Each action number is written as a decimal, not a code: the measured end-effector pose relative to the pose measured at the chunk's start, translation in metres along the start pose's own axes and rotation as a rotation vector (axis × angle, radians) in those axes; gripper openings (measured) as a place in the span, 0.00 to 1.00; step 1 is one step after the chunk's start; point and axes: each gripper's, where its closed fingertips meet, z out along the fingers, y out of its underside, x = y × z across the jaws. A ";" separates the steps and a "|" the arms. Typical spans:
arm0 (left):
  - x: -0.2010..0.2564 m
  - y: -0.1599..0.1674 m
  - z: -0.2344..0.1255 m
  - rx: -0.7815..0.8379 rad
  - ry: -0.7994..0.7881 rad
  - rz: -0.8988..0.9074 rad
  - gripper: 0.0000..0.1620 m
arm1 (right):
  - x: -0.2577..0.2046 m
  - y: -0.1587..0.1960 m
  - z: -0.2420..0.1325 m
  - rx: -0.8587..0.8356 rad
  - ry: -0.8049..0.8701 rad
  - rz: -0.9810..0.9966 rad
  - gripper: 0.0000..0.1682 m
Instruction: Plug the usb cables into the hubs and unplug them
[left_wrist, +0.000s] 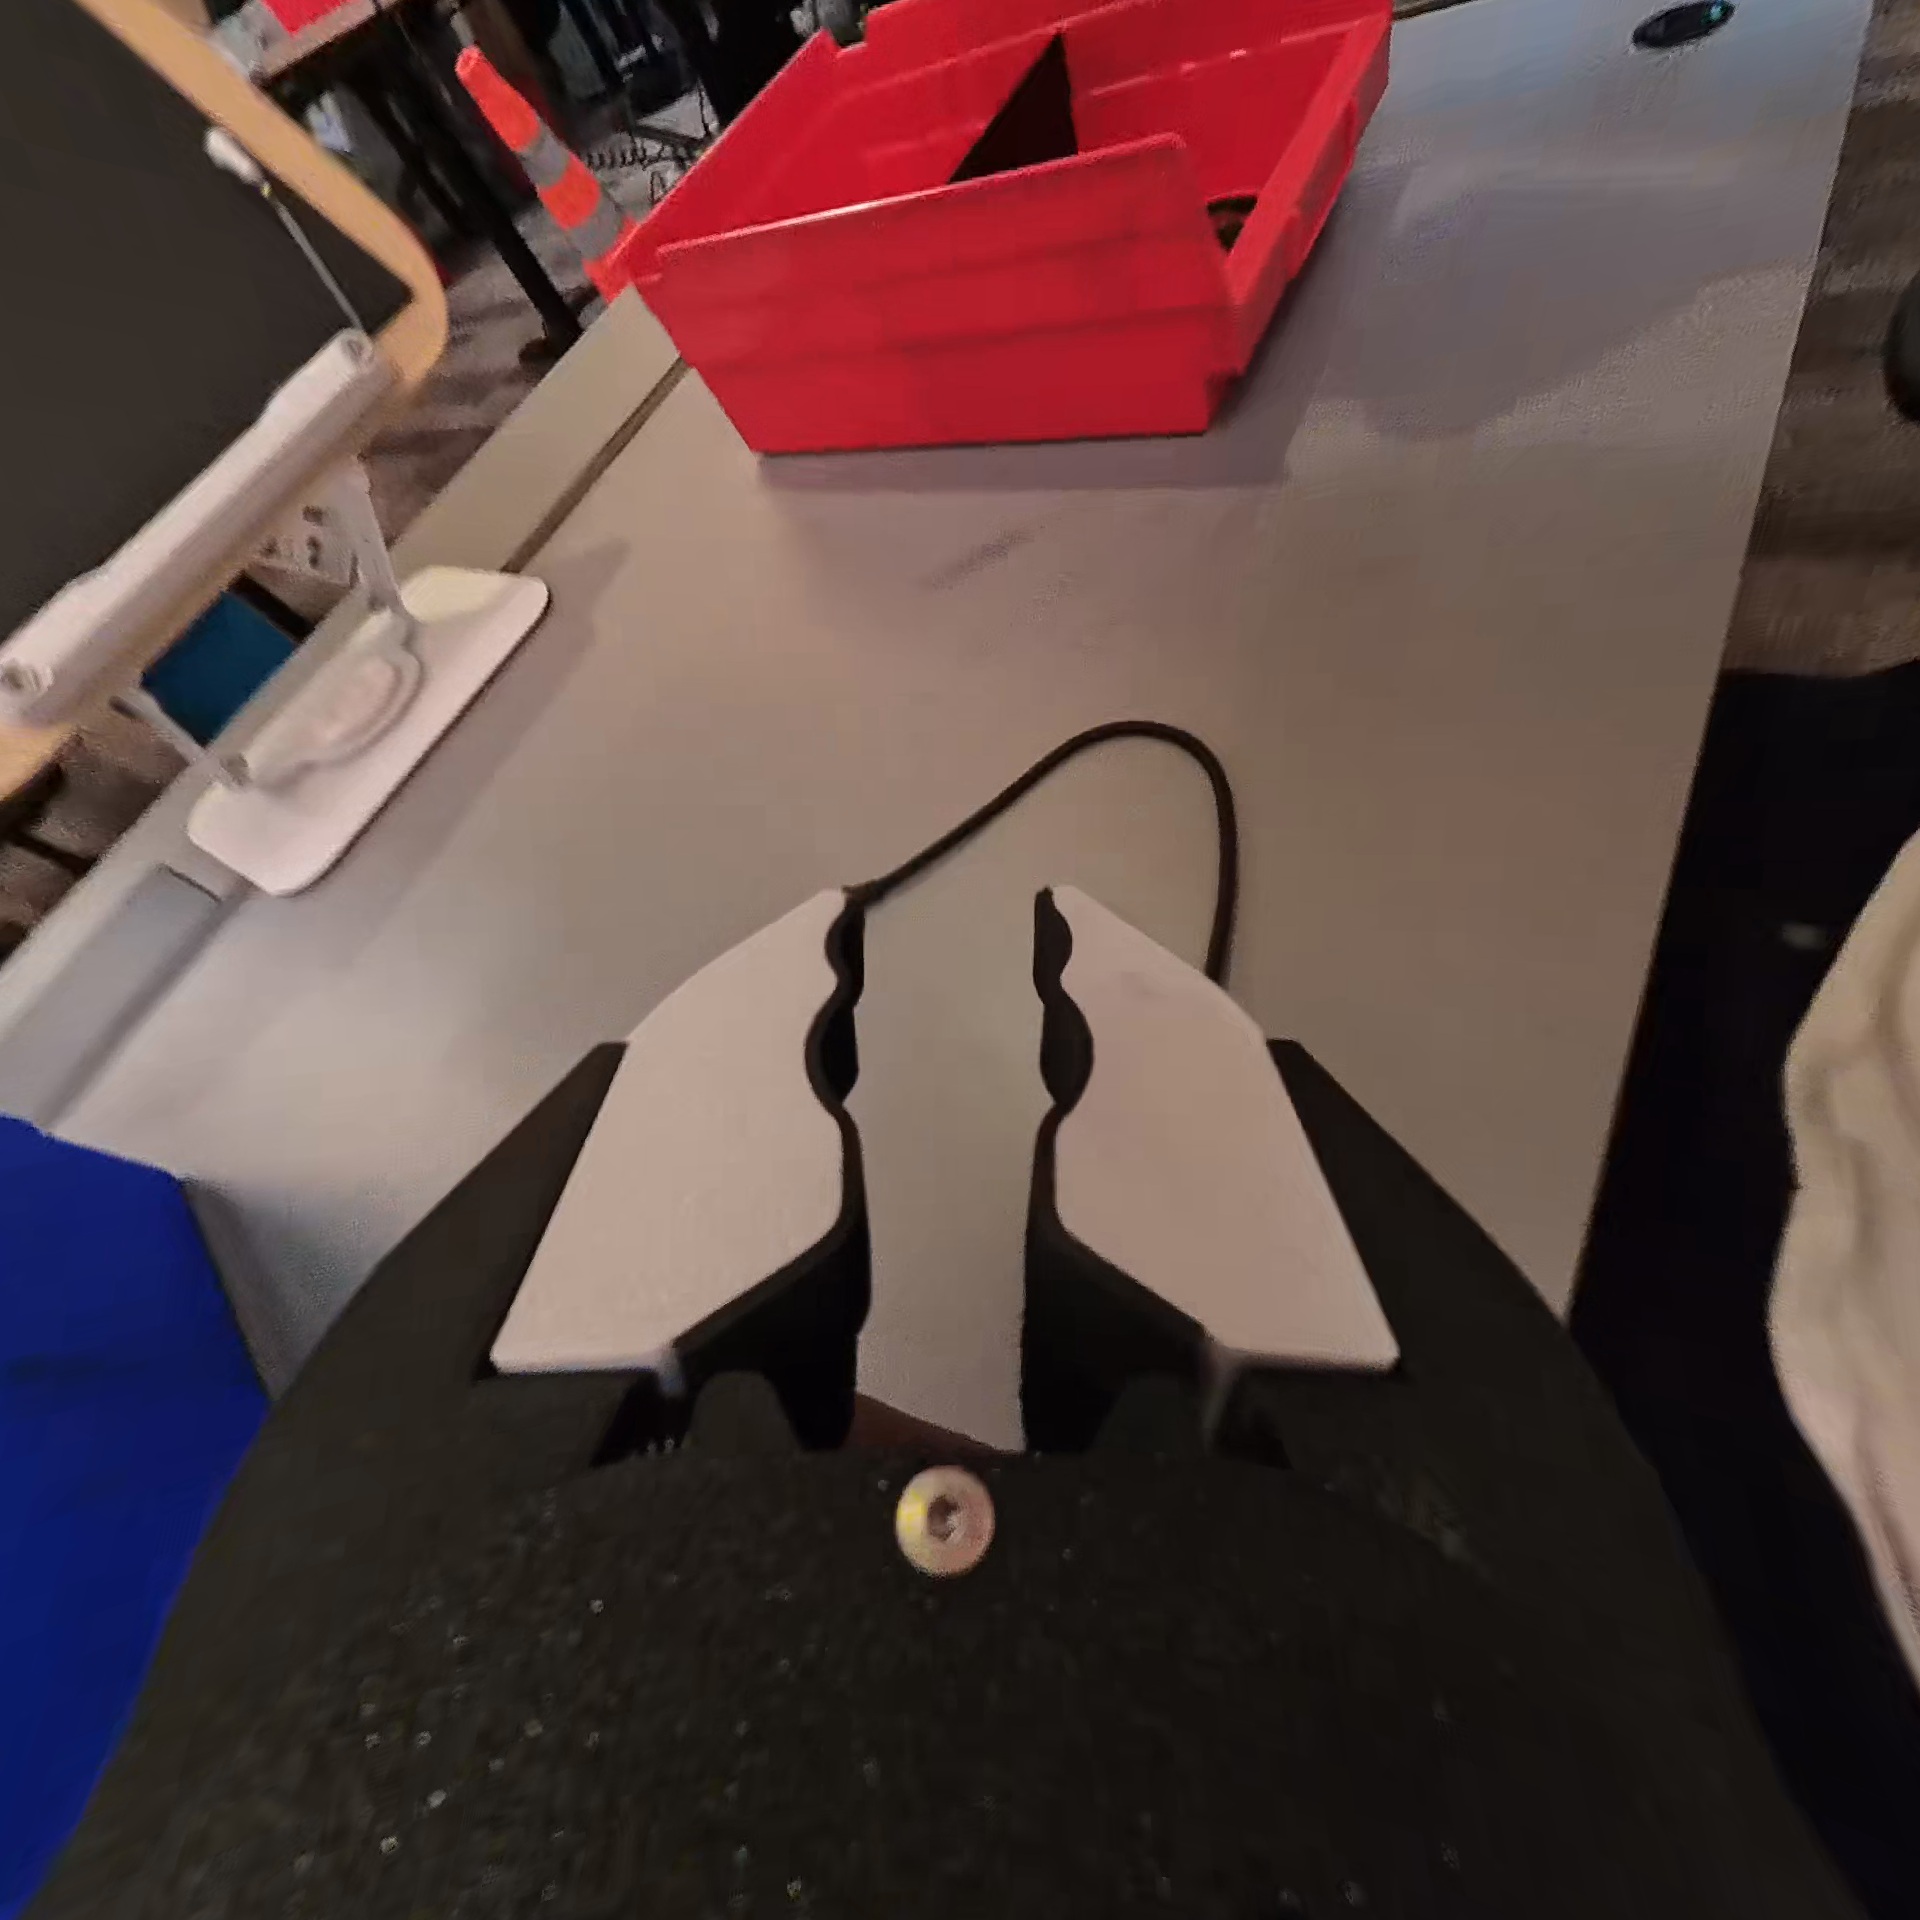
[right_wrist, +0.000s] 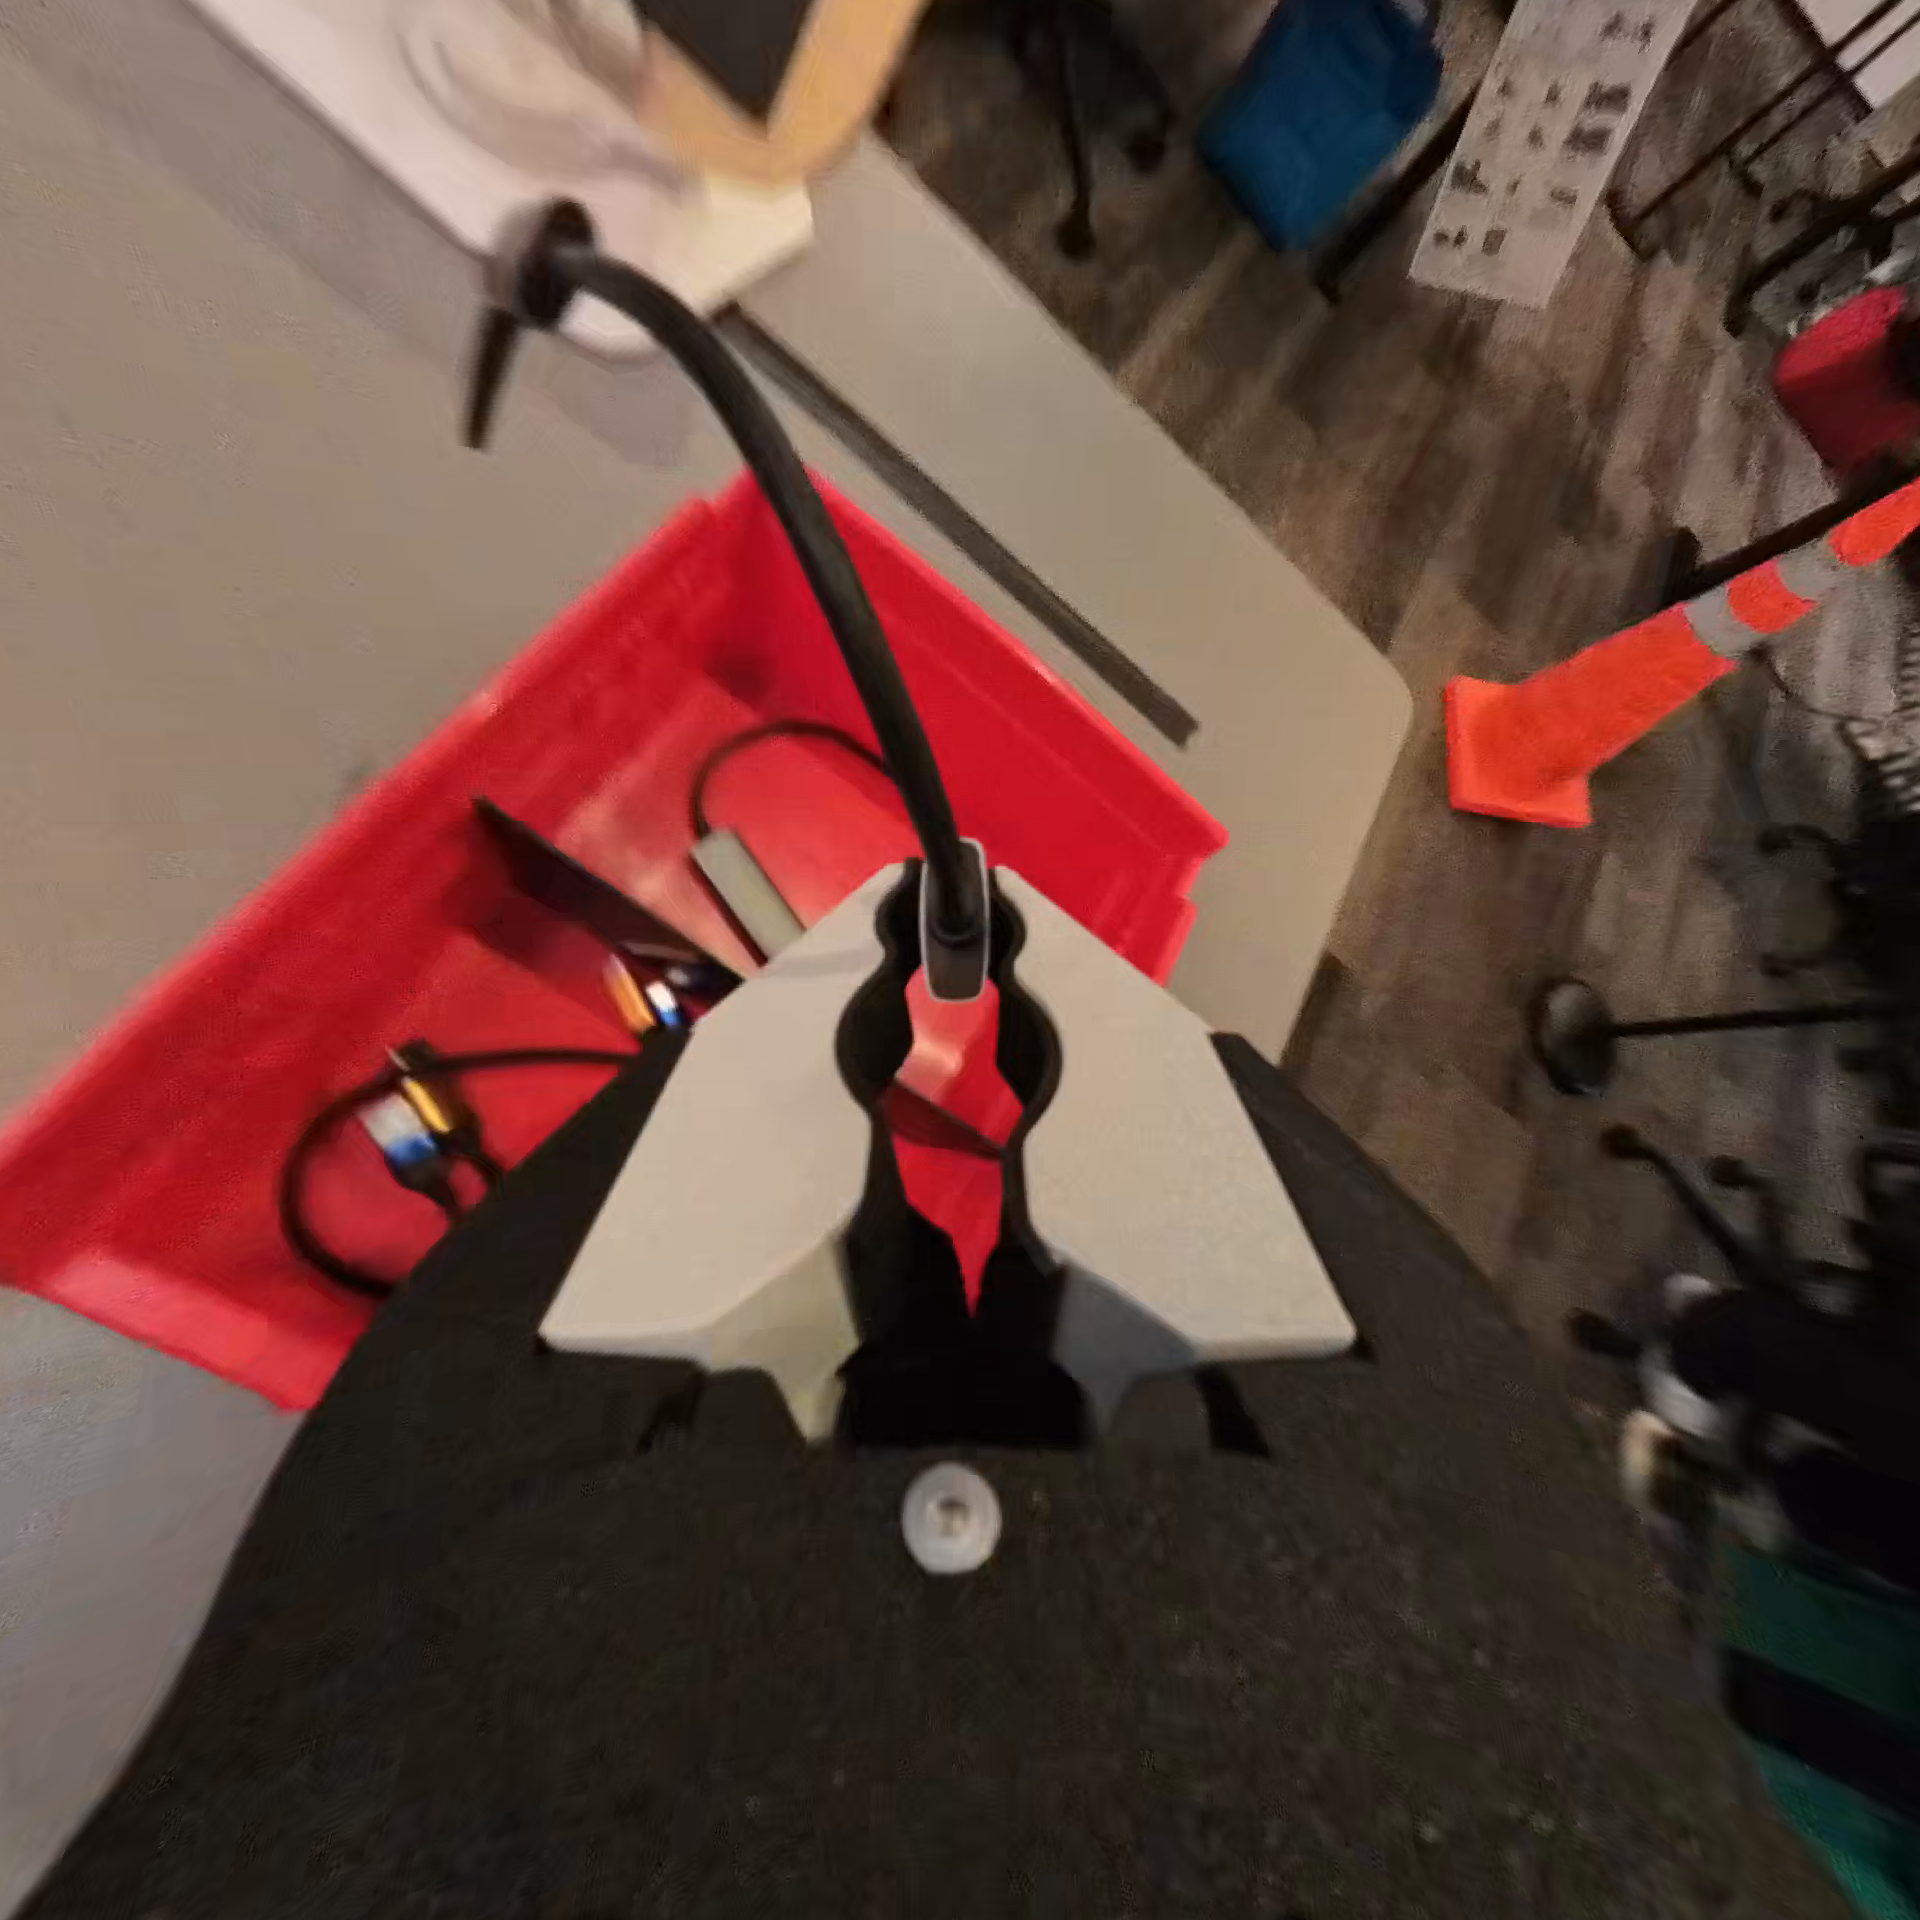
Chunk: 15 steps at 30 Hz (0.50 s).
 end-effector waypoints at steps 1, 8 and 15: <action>0.001 0.003 -0.004 -0.001 0.002 -0.032 0.19 | 0.006 0.019 0.012 -0.118 0.012 -0.098 0.05; 0.010 0.024 -0.011 -0.088 -0.030 -0.101 0.18 | -0.012 0.063 0.101 -0.500 -0.079 -0.341 0.04; 0.038 0.051 -0.010 -0.167 0.015 -0.285 0.19 | -0.056 0.072 0.155 -0.603 -0.248 -0.270 0.09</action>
